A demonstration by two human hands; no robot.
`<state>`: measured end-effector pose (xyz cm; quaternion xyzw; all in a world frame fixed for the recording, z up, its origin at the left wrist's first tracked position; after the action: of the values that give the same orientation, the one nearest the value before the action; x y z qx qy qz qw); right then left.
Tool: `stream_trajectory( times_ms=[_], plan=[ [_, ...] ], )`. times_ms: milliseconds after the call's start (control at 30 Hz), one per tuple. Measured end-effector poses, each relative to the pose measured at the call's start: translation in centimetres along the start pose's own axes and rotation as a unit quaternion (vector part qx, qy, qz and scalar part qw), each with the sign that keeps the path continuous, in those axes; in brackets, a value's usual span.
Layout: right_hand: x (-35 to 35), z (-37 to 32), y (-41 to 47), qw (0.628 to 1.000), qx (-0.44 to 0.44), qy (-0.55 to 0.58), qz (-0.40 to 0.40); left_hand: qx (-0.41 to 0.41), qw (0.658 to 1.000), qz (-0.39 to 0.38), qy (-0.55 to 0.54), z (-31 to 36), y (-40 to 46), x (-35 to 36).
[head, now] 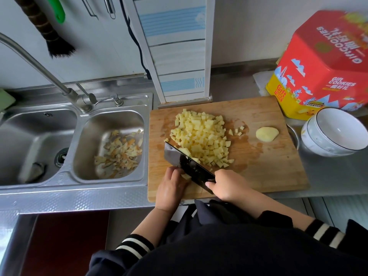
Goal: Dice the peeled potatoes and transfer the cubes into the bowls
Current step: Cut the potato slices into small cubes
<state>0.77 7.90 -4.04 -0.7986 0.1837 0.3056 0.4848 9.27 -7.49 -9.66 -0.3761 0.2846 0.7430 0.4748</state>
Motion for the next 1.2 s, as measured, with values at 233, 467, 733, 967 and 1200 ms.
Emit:
stream_trajectory(
  times_ms=[233, 467, 733, 967, 1200],
  plan=[
    [-3.4, 2.5, 0.8, 0.992, 0.052, 0.055, 0.104, 0.005, 1.000, -0.013, 0.026, 1.9, 3.7, -0.5],
    [-4.7, 3.3, 0.9, 0.983, 0.045, 0.159, 0.085, 0.129, 0.983, 0.021, 0.127, 5.0, 4.3, -1.5],
    [-4.5, 3.6, 1.3, 0.969, 0.039, 0.232, 0.070, 0.052, 0.971, -0.140, 0.186, 4.0, 5.0, 0.2],
    [-6.6, 5.3, 1.8, 0.972, 0.039, 0.198, 0.121, 0.111, 0.988, 0.107, 0.025, 5.7, 7.3, -5.8],
    [-10.9, 5.5, -1.3, 0.978, 0.014, 0.072, 0.197, 0.118, 0.965, 0.230, -0.035, 8.6, 10.9, -12.0]
  ],
)
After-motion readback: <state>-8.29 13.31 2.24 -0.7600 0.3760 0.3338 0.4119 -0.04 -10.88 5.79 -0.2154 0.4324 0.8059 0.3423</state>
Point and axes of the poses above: each hand's wrist, its own y-axis towards the middle knuckle, its own x-axis out of the palm, z = x × y, the point moved 7 cm from there along y, towards the middle knuckle, and after that the axes turned 1 degree about y, right-handed, at the moved point
